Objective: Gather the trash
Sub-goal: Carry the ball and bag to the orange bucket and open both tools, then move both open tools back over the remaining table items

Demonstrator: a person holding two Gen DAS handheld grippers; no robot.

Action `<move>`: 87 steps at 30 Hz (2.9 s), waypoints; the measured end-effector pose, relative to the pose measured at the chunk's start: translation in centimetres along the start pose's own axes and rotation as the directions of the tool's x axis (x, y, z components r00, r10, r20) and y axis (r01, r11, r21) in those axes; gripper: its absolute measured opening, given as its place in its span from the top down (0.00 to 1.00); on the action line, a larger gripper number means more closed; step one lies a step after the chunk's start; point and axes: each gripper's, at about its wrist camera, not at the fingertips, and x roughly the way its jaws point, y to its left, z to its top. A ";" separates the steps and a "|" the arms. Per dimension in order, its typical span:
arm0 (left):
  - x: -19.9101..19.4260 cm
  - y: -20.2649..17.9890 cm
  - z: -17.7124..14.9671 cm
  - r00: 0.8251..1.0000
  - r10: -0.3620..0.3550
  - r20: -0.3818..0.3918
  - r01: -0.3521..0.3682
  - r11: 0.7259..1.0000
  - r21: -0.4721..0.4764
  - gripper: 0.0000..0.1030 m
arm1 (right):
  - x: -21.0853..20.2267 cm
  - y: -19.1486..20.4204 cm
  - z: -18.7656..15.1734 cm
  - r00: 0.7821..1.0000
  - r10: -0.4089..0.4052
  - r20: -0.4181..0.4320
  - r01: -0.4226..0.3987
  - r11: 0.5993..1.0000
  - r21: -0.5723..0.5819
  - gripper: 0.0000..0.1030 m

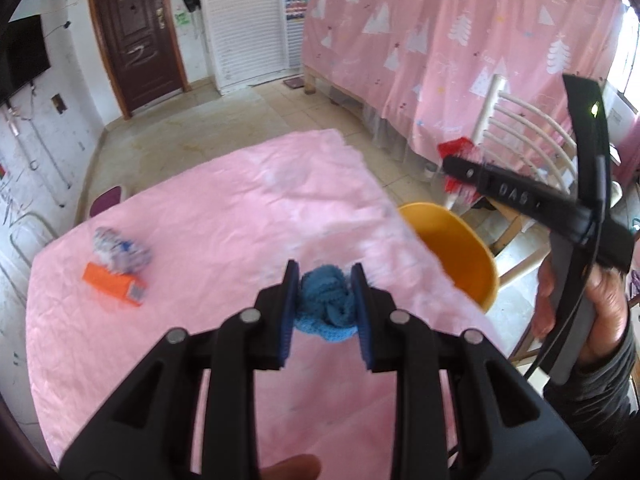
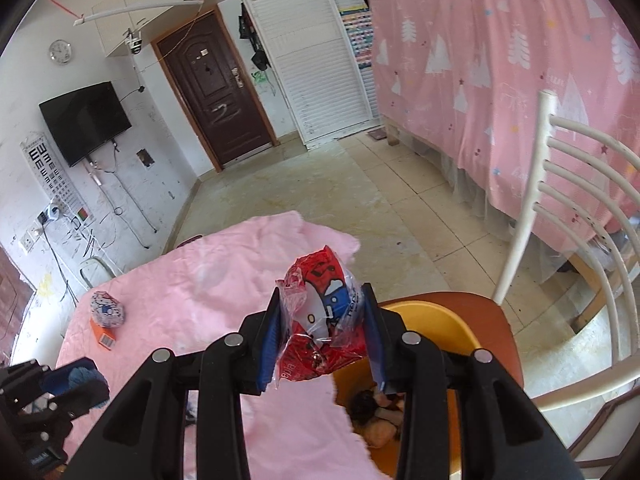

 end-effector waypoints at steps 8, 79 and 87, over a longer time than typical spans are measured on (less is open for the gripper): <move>2.0 -4.1 2.7 0.998 -0.065 -0.005 0.065 0.998 0.023 0.76 | -0.4 -4.1 -0.7 1.000 -0.028 0.010 0.028 0.999 0.043 0.74; -2.9 13.5 1.0 0.991 0.031 0.130 0.008 0.958 -0.288 0.47 | 4.7 15.1 0.3 0.998 0.002 -0.064 -0.016 0.976 -0.219 0.52; -4.6 18.3 -0.8 0.985 0.066 0.159 -0.006 0.936 -0.351 0.46 | 6.5 21.9 -0.5 0.995 0.033 -0.097 -0.061 0.950 -0.307 0.52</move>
